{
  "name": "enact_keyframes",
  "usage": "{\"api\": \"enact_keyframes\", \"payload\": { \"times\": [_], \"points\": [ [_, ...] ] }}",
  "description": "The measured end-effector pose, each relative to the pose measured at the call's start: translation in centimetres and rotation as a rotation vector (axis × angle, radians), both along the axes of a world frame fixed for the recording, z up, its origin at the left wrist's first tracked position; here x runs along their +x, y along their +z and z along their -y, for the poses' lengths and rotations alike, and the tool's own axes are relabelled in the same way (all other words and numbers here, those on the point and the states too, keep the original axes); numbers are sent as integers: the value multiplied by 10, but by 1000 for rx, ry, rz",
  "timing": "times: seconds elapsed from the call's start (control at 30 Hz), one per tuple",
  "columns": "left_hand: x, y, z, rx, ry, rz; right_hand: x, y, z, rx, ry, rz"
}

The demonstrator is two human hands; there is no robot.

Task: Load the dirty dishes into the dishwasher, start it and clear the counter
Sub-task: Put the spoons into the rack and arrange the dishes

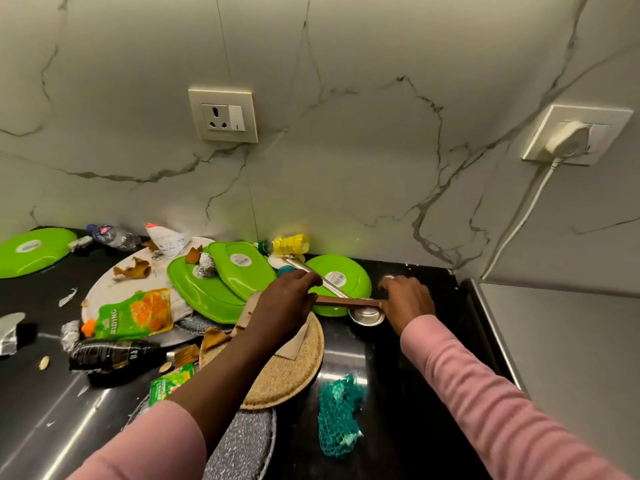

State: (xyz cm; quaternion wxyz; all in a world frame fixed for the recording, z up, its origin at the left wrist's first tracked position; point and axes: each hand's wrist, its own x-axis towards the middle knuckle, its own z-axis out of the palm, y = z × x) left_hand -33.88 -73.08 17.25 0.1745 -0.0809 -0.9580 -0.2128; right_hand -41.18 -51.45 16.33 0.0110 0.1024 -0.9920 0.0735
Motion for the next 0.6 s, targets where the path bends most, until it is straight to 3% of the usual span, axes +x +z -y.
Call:
{"api": "enact_keyframes", "payload": {
  "times": [0.07,0.13,0.2,0.3,0.43,0.53,0.6],
  "points": [
    [-8,-3,1,4,-5,-6,-8,-7,-12,15,-133,11],
    [-17,-6,3,-3,-1,-11,-17,-11,-25,-113,-352,81],
    [-27,-10,6,-21,-2,-7,-29,-17,-36,-251,-490,250],
    [-41,-16,6,-42,-2,2,-36,-22,-44,-514,-525,506],
    [-60,-24,-3,-58,-31,8,-43,-35,-50,-687,-487,369],
    [-69,-30,-3,-49,-47,57,-50,-18,-52,-984,-412,251],
    [-78,-33,0,-17,-55,50,-52,13,-60,-970,-323,48]
  ]
}}
